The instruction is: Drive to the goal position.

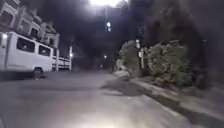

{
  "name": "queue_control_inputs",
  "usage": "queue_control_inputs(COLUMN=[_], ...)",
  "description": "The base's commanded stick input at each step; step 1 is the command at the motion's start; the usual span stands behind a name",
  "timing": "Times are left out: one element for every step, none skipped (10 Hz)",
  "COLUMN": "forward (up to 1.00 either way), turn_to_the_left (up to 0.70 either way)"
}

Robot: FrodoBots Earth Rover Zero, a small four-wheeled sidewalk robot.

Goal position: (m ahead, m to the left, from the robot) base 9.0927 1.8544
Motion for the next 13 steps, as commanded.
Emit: queue_control_inputs(forward=[0.70,0.70,0.70,0.70,0.70,0.70,0.70,0.70,0.70,0.70,0.70,0.70,0.70], turn_to_the_left=[0.00,0.00,0.00,0.00,0.00,0.00,0.00,0.00,0.00,0.00,0.00,0.00,0.00])
